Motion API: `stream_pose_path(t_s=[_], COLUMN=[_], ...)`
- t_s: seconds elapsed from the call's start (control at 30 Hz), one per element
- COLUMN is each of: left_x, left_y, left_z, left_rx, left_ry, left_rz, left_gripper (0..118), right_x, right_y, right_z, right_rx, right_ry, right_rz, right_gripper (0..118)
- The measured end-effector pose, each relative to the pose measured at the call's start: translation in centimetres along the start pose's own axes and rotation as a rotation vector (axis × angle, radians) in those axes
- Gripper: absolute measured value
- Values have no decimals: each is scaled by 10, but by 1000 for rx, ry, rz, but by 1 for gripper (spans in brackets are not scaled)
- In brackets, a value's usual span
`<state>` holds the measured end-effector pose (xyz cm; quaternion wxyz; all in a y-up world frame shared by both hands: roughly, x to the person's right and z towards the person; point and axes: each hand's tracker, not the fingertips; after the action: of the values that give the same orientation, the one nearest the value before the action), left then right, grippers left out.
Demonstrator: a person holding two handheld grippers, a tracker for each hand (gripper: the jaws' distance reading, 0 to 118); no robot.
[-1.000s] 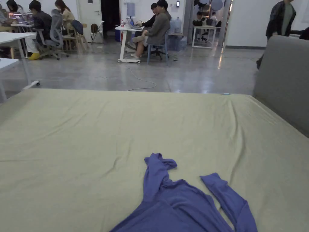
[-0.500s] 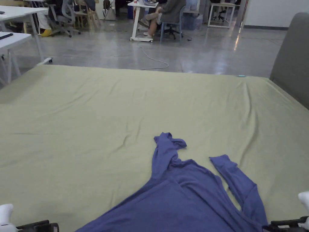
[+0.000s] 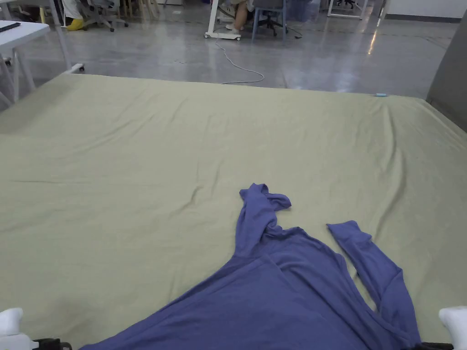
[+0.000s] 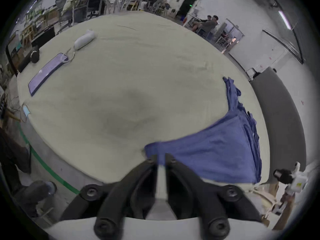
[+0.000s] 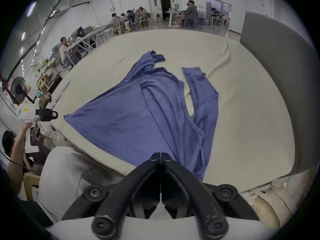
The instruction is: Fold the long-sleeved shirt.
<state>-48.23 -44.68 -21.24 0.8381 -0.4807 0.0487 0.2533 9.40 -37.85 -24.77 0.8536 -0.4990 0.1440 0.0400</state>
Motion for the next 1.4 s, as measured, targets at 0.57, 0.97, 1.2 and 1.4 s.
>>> stream_pose_path(t_s=[0.57, 0.97, 1.2, 1.4], left_x=[36, 25, 30, 57], left_y=[-4, 7, 13, 51], left_z=[-44, -5, -5, 29], left_rx=[-110, -14, 1, 78], left_ry=[135, 10, 11, -30], left_rz=[-217, -40, -52, -240], left_gripper=[0, 0, 0, 0], right_x=[5, -22, -30, -9], right_y=[179, 269, 252, 244], right_z=[-106, -294, -233, -62], right_rx=[-18, -326, -165, 100], right_ry=[-48, -84, -13, 32], right_rz=[61, 95, 140, 109], right_gripper=[0, 79, 0, 0])
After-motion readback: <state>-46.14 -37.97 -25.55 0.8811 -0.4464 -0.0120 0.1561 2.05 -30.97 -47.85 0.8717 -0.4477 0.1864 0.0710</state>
